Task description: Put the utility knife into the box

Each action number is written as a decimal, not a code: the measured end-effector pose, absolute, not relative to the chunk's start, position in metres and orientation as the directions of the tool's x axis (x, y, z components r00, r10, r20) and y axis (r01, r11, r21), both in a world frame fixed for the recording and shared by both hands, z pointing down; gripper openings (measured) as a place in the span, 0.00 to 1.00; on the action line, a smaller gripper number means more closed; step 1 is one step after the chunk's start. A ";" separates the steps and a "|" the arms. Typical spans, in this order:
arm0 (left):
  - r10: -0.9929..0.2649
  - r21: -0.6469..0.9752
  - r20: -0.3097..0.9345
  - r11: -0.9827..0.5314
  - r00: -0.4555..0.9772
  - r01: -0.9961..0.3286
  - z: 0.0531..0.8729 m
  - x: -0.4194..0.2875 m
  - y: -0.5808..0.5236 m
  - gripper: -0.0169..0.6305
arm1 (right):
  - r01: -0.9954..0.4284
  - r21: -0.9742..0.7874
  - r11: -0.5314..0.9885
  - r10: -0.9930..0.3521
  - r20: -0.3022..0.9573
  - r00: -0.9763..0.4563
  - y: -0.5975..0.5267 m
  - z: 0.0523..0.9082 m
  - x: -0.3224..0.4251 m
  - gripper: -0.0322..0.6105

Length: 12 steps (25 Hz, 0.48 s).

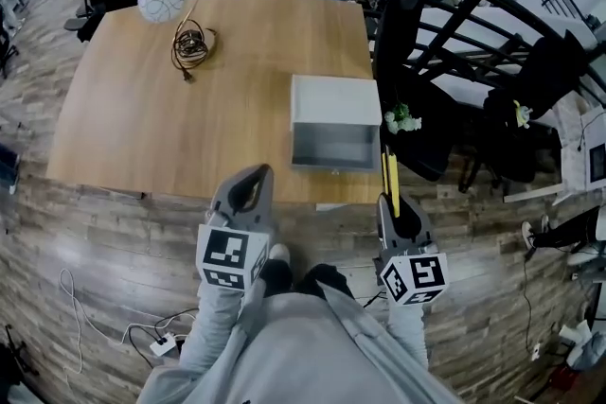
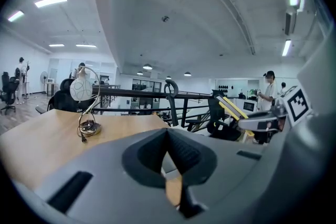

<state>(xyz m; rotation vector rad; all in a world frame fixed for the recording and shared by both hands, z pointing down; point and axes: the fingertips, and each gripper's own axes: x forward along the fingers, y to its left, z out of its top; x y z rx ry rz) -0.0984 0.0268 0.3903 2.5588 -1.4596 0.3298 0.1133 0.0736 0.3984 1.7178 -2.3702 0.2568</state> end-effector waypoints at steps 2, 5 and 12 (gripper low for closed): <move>-0.818 0.051 0.283 -0.508 0.501 -0.860 0.393 -0.099 0.024 0.05 | -0.954 -0.023 0.299 -0.915 0.277 -0.294 0.073 0.402 0.112 0.18; -0.809 0.064 0.298 -0.512 0.506 -0.856 0.400 -0.097 0.016 0.05 | -0.956 -0.028 0.292 -0.910 0.299 -0.287 0.067 0.409 0.115 0.18; -0.809 0.062 0.311 -0.507 0.499 -0.860 0.410 -0.083 -0.012 0.05 | -0.948 -0.041 0.315 -0.896 0.316 -0.312 0.034 0.421 0.123 0.18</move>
